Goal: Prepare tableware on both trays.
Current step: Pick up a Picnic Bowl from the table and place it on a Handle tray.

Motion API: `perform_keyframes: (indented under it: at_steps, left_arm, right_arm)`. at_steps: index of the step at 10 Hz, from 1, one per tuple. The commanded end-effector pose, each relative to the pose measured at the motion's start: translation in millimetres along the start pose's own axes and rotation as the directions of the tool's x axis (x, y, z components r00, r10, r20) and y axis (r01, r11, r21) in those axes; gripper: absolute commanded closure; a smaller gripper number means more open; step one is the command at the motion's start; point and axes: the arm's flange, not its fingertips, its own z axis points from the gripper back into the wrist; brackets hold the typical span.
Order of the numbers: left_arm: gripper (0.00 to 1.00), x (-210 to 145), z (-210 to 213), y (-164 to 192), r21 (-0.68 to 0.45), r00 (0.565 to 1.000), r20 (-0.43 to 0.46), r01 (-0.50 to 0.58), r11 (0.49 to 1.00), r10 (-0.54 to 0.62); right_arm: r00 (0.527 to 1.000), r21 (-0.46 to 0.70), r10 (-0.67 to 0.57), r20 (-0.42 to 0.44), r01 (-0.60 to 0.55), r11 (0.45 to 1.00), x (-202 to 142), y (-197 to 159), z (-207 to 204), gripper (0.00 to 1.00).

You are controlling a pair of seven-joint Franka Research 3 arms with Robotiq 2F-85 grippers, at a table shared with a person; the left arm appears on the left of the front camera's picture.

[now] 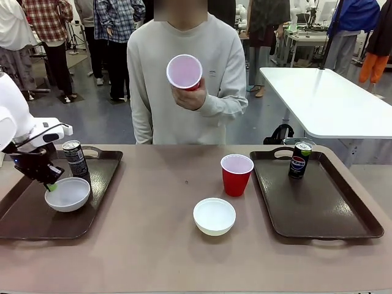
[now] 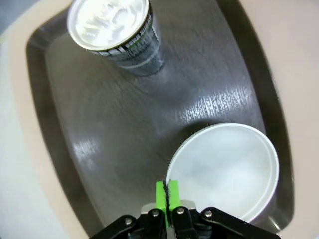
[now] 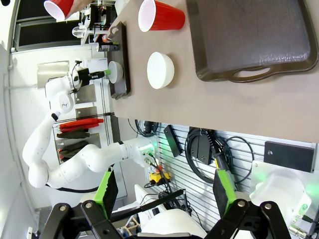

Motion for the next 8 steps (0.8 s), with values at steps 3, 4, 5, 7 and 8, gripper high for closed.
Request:
perform_keyframes:
  at_steps: [3, 4, 5, 7, 8]
  left_arm:
    - [0.38, -8, 3, -2, 0.003, 1.000, -0.025, 0.015, 1.000, -0.014]
    - [0.00, -11, 12, -2, -0.008, 1.000, -0.014, 0.009, 1.000, -0.009]
    - [0.00, -13, 21, -3, -0.017, 1.000, -0.005, 0.009, 1.000, -0.009]
    - [0.57, -16, 40, -1, -0.063, 1.000, 0.006, -0.006, 0.998, 0.006]
    - [0.47, -18, 50, -1, -0.084, 1.000, 0.020, -0.004, 0.996, 0.005]
  right_arm:
    - [1.000, 0.018, 0.017, -0.003, -0.017, 1.000, 0, 0, 0, 0.00]
    - [1.000, 0.018, 0.017, -0.003, -0.017, 1.000, 0, 0, 0, 0.00]
    - [1.000, 0.018, 0.017, -0.003, -0.017, 1.000, 0, 0, 0, 0.00]
    - [1.000, 0.018, 0.017, -0.003, -0.017, 1.000, 0, 0, 0, 0.00]
    - [1.000, 0.018, 0.017, -0.003, -0.017, 1.000, 0, 0, 0, 0.00]
